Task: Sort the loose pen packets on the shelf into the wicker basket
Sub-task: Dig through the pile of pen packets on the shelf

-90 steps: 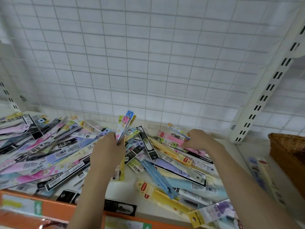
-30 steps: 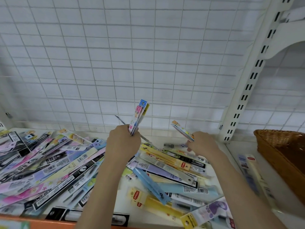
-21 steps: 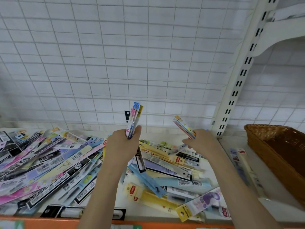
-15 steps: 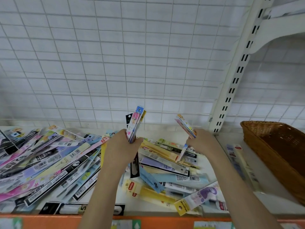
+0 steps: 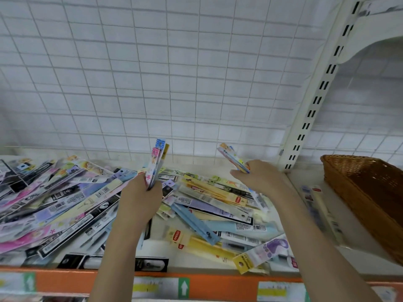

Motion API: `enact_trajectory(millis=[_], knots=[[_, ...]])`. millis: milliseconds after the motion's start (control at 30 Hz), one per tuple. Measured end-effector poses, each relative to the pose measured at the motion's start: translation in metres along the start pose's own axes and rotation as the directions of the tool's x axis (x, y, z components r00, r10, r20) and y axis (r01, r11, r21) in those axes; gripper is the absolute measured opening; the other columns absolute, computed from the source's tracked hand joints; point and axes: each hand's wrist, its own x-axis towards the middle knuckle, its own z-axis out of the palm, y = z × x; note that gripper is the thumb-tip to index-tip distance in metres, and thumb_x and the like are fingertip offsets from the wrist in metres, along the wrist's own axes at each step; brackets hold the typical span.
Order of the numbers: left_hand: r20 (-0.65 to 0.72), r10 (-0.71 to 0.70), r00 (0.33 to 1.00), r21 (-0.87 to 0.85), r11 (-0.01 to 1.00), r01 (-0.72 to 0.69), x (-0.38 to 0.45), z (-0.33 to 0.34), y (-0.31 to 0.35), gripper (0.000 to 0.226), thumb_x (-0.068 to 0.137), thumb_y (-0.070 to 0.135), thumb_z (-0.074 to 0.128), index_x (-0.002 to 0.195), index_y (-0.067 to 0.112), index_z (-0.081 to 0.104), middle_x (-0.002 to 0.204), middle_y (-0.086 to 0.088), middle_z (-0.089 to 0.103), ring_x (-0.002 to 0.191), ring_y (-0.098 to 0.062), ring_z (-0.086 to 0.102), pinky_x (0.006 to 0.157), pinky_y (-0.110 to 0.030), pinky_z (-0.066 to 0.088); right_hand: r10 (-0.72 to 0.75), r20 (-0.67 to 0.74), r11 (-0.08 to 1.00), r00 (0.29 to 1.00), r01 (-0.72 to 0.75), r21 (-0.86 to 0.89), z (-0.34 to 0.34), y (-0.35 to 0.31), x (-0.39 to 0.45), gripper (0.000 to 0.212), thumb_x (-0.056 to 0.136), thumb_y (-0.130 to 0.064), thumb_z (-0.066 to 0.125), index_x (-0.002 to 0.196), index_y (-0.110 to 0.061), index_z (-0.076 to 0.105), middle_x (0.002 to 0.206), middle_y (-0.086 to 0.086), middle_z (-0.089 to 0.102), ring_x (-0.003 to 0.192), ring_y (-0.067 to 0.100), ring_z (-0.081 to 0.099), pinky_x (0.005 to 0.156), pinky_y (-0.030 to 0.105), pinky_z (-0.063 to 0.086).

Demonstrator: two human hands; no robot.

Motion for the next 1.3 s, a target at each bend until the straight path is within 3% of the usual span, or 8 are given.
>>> enact_trajectory(millis=[167,333,467,667,767,867,1133,1300], knots=[[-0.034,-0.075,0.997,-0.136,0.988,0.07,-0.001,-0.01,-0.005,0.043,0.094,0.031,0.049,0.057,0.01,0.039,0.041,-0.001,0.05,0.054,-0.026,0.064,0.055,-0.031,0.043,-0.099,0.029,0.991,0.995,0.101,-0.092,0.015,-0.02,0.006,0.034,0.094,-0.036,0.046,0.066,-0.019,0.038,0.063,-0.001,0.042,0.053,0.014,0.04,0.049,0.027,0.033],[-0.012,-0.173,0.985,-0.266,0.95,0.164,0.0,-0.018,-0.007,0.027,0.096,0.022,0.045,0.072,0.01,0.047,0.065,-0.009,0.056,0.042,-0.014,0.064,0.056,-0.032,0.052,-0.172,0.132,0.973,0.976,0.189,-0.132,0.039,-0.041,0.013,0.019,0.094,-0.033,0.048,0.096,-0.013,0.048,0.08,0.001,0.049,0.071,0.02,0.049,0.051,0.027,0.033],[-0.041,-0.107,0.993,-0.099,0.99,0.102,0.0,-0.025,-0.011,0.031,0.095,0.025,0.045,0.069,0.008,0.045,0.057,-0.006,0.053,0.039,-0.011,0.061,0.053,-0.026,0.043,-0.136,0.23,0.97,0.964,0.177,-0.166,0.053,-0.05,0.02,0.033,0.086,-0.043,0.06,0.086,-0.012,0.047,0.076,0.0,0.049,0.075,0.022,0.051,0.052,0.026,0.033],[0.01,-0.124,0.992,0.008,0.992,0.123,0.005,-0.033,-0.015,0.034,0.091,0.026,0.052,0.063,0.009,0.041,0.053,-0.006,0.049,0.061,-0.023,0.068,0.051,-0.025,0.039,-0.123,0.147,0.979,0.981,0.144,-0.142,0.035,-0.055,0.02,0.023,0.085,-0.023,0.057,0.068,-0.015,0.044,0.069,0.001,0.049,0.061,0.018,0.048,0.049,0.026,0.033],[0.014,-0.127,0.992,0.137,0.983,0.124,0.013,-0.03,-0.021,0.035,0.088,0.025,0.054,0.06,0.011,0.038,0.062,-0.012,0.053,0.076,-0.032,0.067,0.061,-0.031,0.046,-0.138,0.099,0.989,0.985,0.143,-0.042,0.022,-0.055,0.013,0.011,0.083,-0.02,0.055,0.079,-0.009,0.055,0.074,0.011,0.066,0.059,0.024,0.057,0.056,0.032,0.048],[0.014,-0.137,0.99,0.281,0.951,0.128,0.019,-0.022,-0.029,0.035,0.087,0.026,0.055,0.059,0.012,0.04,0.058,-0.005,0.046,0.063,-0.03,0.054,0.05,-0.027,0.033,-0.17,0.073,0.985,0.983,0.169,0.028,0.016,-0.054,0.0,0.009,0.084,-0.021,0.054,0.089,-0.013,0.055,0.074,0.008,0.073,0.06,0.022,0.063,0.067,0.036,0.056],[0.005,-0.181,0.984,0.485,0.86,0.156,0.015,-0.003,-0.024,0.038,0.084,0.047,0.058,0.085,0.011,0.045,0.085,-0.006,0.053,0.076,-0.024,0.049,0.063,-0.028,0.039,-0.195,-0.004,0.979,0.981,0.195,0.058,0.006,-0.052,-0.022,0.017,0.083,-0.028,0.053,0.084,-0.014,0.061,0.078,0.007,0.069,0.06,0.023,0.059,0.056,0.029,0.047],[0.012,-0.158,0.987,0.511,0.85,0.13,0.017,-0.004,-0.024,0.017,0.088,0.02,0.053,0.098,0.006,0.055,0.085,-0.007,0.05,0.076,-0.025,0.046,0.064,-0.03,0.038,-0.176,-0.108,0.983,0.978,0.18,0.025,0.003,-0.049,-0.025,0.035,0.087,-0.05,0.053,0.07,-0.019,0.05,0.062,0.0,0.056,0.051,0.015,0.05,0.049,0.026,0.041]])
